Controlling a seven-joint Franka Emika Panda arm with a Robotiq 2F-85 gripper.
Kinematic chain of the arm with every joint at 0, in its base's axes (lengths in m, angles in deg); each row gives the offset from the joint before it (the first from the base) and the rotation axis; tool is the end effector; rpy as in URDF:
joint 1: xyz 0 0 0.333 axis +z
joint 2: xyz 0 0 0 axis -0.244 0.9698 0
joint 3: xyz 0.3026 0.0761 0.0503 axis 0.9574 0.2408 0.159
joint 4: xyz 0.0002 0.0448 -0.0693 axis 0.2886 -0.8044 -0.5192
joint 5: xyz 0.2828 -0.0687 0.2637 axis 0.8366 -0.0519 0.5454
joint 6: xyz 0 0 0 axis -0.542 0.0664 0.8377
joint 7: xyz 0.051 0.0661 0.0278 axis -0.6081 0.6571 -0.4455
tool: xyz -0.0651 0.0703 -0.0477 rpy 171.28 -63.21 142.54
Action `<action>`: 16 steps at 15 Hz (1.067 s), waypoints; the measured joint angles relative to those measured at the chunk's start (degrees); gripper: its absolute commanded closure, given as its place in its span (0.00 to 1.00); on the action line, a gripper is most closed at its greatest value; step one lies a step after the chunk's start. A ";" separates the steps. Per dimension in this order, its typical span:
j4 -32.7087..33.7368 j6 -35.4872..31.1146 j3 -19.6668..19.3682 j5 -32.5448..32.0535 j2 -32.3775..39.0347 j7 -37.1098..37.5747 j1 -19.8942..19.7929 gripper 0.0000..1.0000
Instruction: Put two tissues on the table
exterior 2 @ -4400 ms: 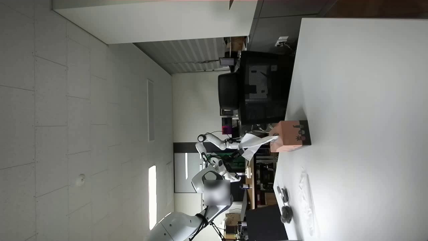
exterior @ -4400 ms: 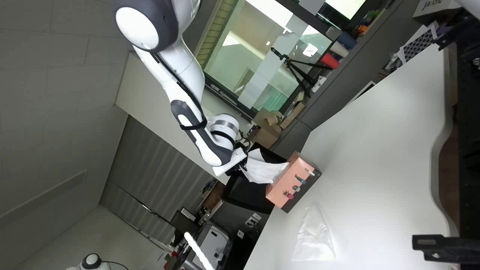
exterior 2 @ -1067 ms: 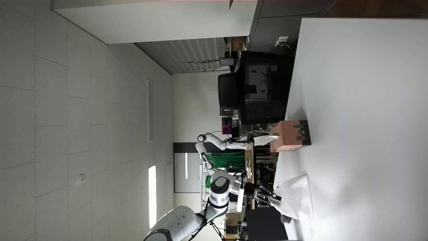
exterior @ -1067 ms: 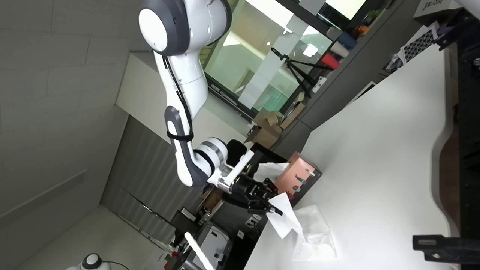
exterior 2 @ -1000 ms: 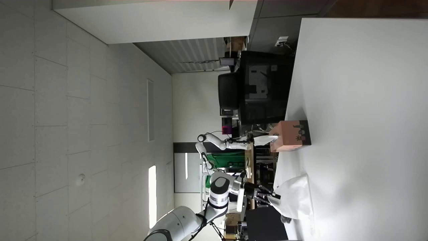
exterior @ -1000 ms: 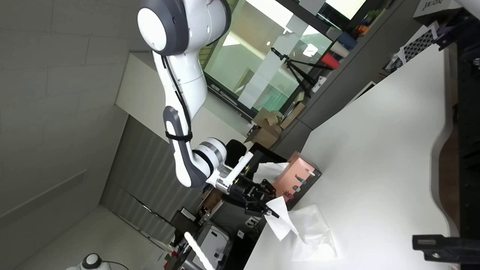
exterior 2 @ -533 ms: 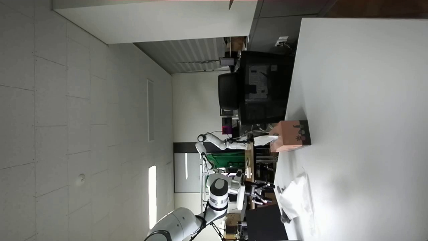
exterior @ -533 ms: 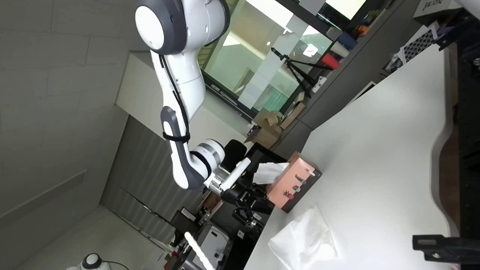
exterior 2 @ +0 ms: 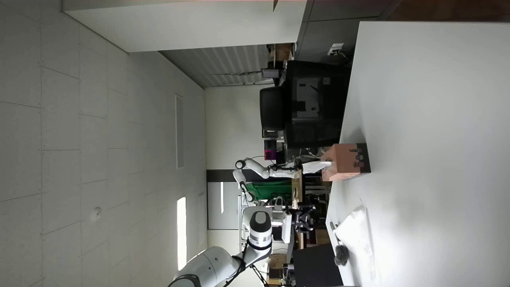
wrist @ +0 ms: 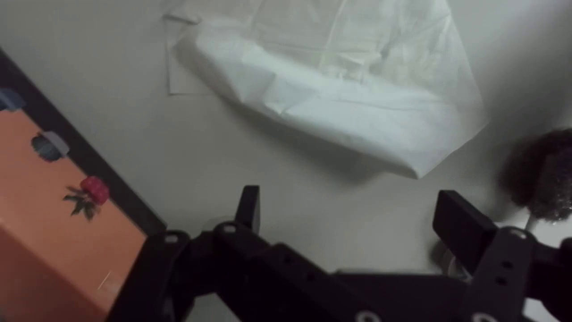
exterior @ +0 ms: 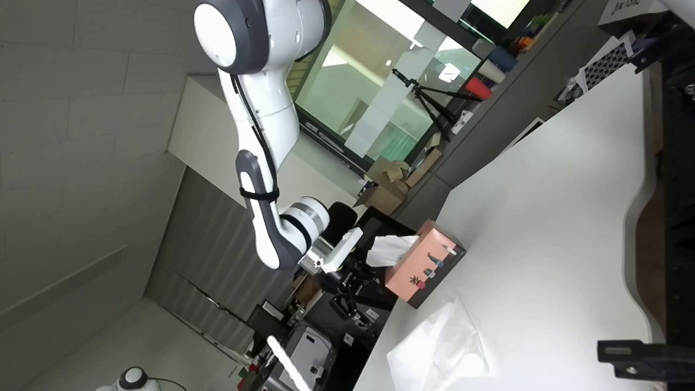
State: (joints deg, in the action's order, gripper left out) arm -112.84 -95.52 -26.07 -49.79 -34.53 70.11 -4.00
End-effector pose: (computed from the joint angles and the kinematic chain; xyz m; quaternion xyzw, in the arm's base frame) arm 0.7027 0.1850 0.2072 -0.9872 -0.1518 -0.0283 0.0389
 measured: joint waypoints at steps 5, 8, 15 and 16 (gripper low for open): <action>-4.44 -6.06 -0.66 -0.74 -5.44 -1.17 -2.13 0.00; -4.85 -6.06 0.30 1.48 -7.80 -3.59 -5.24 0.00; -4.82 -8.02 -0.66 -0.28 -9.96 -12.99 -10.34 0.00; -4.68 -7.89 -1.18 -1.73 -9.87 -14.32 -10.52 0.00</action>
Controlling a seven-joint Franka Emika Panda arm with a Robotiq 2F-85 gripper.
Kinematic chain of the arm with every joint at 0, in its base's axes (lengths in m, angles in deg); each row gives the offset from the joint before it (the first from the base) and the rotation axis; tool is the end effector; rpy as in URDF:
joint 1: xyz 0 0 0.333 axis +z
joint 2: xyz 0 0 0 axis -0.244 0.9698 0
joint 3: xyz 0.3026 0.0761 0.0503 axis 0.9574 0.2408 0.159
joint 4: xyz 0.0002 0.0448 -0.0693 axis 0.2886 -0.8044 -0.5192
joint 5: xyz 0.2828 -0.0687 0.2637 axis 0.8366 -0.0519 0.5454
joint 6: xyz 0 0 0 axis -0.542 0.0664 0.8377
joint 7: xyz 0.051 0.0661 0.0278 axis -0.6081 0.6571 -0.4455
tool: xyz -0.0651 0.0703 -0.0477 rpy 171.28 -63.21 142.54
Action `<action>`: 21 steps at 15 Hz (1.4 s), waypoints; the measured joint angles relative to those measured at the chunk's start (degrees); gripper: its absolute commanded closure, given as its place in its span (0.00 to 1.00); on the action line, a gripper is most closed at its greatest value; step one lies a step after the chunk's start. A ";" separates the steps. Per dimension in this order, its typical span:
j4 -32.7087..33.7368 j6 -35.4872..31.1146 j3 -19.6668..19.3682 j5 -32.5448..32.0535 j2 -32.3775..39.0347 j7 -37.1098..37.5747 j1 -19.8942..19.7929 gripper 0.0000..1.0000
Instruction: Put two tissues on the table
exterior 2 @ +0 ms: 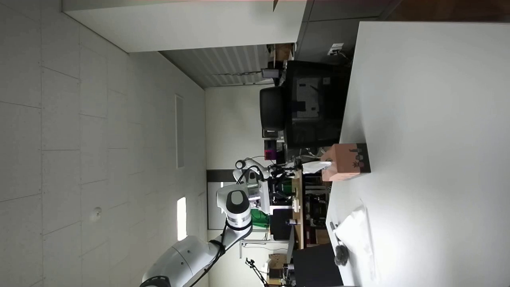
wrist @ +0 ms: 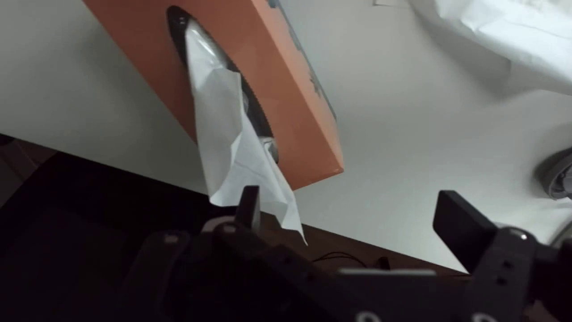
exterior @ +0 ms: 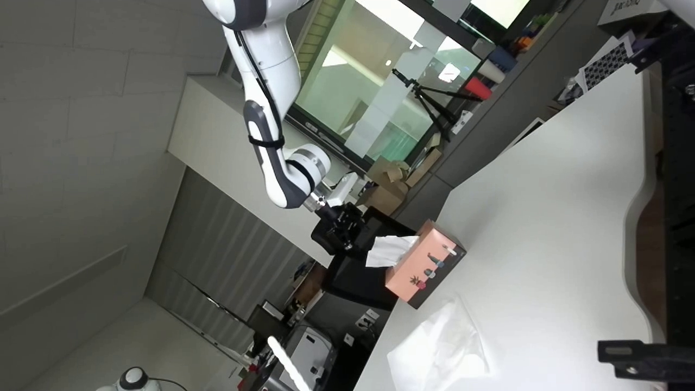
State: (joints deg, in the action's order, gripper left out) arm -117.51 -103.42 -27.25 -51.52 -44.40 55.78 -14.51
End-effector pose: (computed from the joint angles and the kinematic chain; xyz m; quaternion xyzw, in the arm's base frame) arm 0.7295 0.0423 0.3089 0.9713 0.1882 0.1456 0.0063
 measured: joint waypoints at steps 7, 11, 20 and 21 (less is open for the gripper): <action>6.57 12.66 -2.06 -9.28 0.94 -15.14 -2.29 0.00; 11.28 16.59 -2.50 -12.28 3.22 -21.56 -2.37 0.00; 11.04 16.52 -2.48 -12.28 3.37 -21.56 -2.27 0.00; 11.04 16.52 -2.48 -12.28 3.37 -21.56 -2.27 0.00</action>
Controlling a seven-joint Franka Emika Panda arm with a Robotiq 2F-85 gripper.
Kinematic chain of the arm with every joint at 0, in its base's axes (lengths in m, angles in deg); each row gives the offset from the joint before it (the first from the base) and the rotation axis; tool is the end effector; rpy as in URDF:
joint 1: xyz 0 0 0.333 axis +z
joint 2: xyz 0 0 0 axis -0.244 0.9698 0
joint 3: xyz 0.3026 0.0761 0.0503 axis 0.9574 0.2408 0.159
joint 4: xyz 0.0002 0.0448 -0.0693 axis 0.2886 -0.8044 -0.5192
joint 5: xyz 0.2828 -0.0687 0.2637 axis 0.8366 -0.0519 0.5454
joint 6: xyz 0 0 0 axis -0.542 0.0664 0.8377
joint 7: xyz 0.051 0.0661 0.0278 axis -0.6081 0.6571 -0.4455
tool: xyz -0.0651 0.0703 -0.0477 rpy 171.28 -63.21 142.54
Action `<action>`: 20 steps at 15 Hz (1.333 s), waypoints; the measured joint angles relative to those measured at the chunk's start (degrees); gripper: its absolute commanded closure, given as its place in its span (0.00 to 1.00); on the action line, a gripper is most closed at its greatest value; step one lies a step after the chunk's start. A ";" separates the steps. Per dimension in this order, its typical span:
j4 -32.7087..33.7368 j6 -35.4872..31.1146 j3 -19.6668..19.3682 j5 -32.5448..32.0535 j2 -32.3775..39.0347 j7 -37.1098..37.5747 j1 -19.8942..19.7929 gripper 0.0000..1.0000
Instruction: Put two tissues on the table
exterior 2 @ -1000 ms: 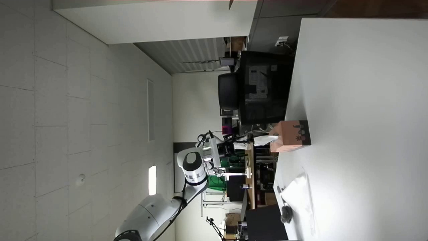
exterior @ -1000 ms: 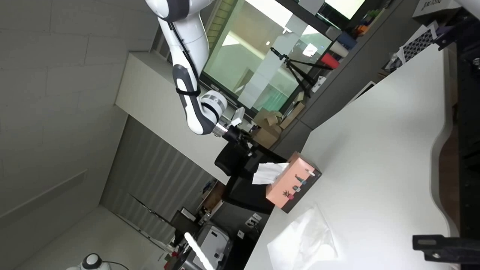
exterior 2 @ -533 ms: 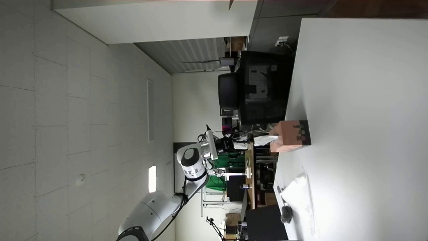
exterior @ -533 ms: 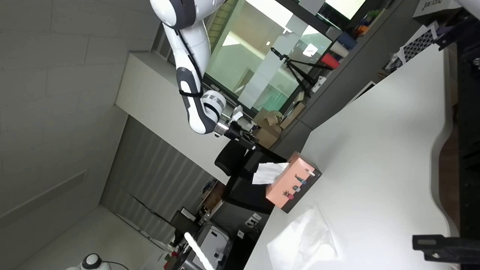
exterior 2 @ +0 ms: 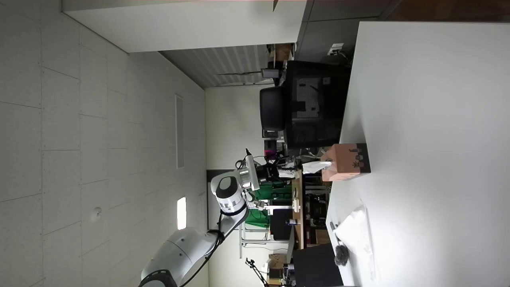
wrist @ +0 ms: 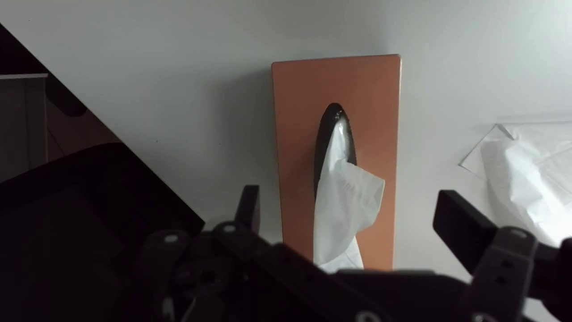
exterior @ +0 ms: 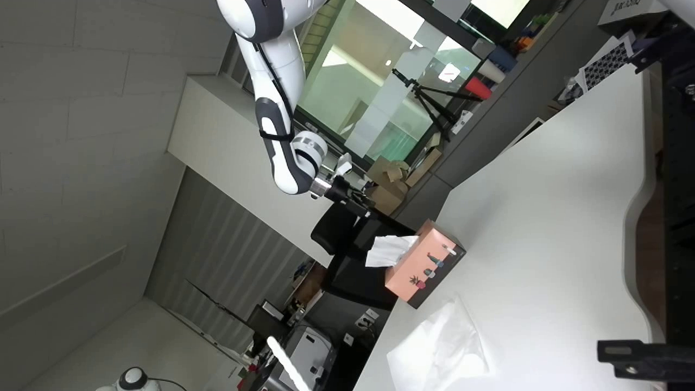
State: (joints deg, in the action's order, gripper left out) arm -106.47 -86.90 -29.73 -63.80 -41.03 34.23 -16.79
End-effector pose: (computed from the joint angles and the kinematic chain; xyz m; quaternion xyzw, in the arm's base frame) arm 0.7464 -0.0235 0.3264 0.9159 0.3845 0.0314 0.1105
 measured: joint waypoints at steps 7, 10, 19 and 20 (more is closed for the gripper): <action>0.29 -1.13 0.09 -0.11 1.02 -1.40 0.28 0.00; 0.97 -3.26 0.38 -0.11 2.40 -2.75 0.43 0.00; 1.84 -14.12 2.18 0.22 6.50 -9.34 0.43 0.00; 1.92 -14.41 2.51 0.45 6.86 -10.24 0.38 0.00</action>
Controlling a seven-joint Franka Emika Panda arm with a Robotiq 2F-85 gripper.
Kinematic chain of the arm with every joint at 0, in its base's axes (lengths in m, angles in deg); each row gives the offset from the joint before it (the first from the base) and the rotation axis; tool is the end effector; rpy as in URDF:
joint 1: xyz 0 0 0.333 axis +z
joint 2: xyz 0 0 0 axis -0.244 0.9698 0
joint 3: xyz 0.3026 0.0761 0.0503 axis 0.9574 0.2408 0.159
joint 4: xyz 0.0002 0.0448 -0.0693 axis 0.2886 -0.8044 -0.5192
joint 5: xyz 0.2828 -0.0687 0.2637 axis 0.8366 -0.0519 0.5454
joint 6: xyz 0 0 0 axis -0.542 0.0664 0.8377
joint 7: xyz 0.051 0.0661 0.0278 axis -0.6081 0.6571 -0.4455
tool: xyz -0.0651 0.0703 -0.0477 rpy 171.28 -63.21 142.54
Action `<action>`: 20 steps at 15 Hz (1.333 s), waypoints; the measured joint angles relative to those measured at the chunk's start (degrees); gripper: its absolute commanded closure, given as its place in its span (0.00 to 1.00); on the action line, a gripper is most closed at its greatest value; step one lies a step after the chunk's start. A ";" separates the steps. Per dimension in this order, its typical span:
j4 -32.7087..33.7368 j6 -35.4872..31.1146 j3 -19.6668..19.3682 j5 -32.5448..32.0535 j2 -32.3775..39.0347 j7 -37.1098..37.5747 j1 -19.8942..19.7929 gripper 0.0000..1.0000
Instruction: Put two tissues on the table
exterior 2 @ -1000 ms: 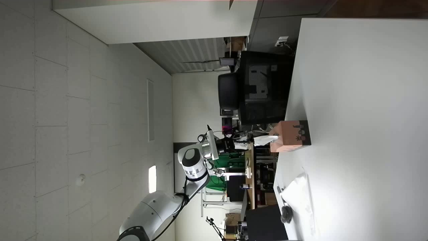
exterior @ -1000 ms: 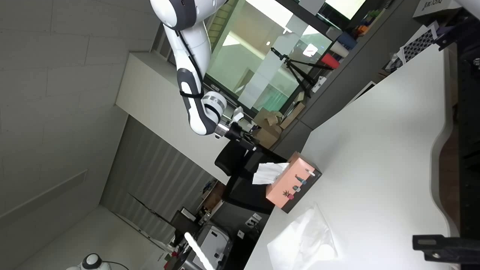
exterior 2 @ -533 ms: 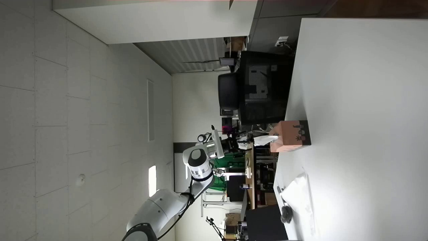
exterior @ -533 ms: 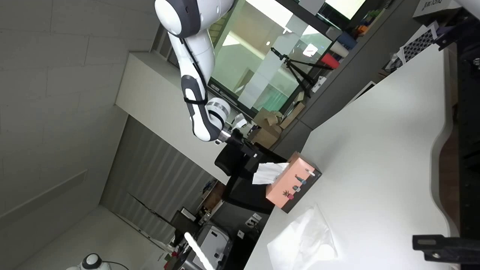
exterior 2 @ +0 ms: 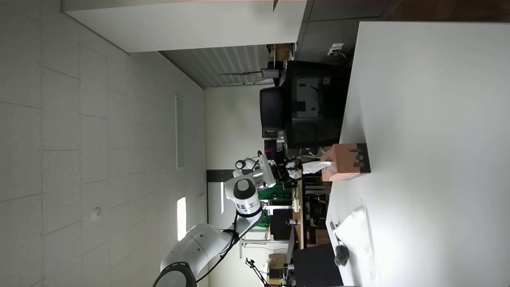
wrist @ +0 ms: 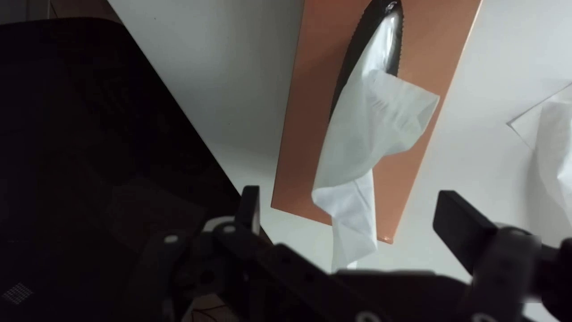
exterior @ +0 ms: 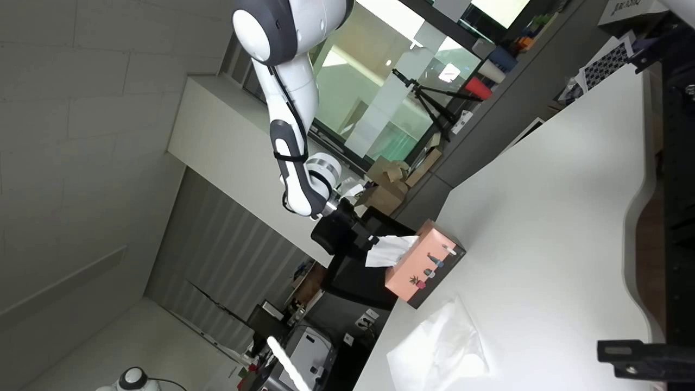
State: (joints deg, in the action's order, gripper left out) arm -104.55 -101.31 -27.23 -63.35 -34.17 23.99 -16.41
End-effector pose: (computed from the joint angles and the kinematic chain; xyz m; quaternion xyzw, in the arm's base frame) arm 0.7708 0.0133 0.2794 0.8588 0.4857 0.1127 0.1181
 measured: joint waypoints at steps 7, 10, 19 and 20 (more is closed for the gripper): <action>1.64 -2.24 2.20 1.77 2.76 -6.65 -0.52 0.00; 2.81 -2.07 2.54 2.59 4.17 -8.90 -0.61 0.00; 7.60 1.90 2.44 4.53 7.87 -12.13 -0.52 0.57; 8.01 2.01 2.44 4.53 8.10 -12.13 -0.52 0.63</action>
State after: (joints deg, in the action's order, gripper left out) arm -96.55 -99.30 -24.79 -58.82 -26.07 11.85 -16.93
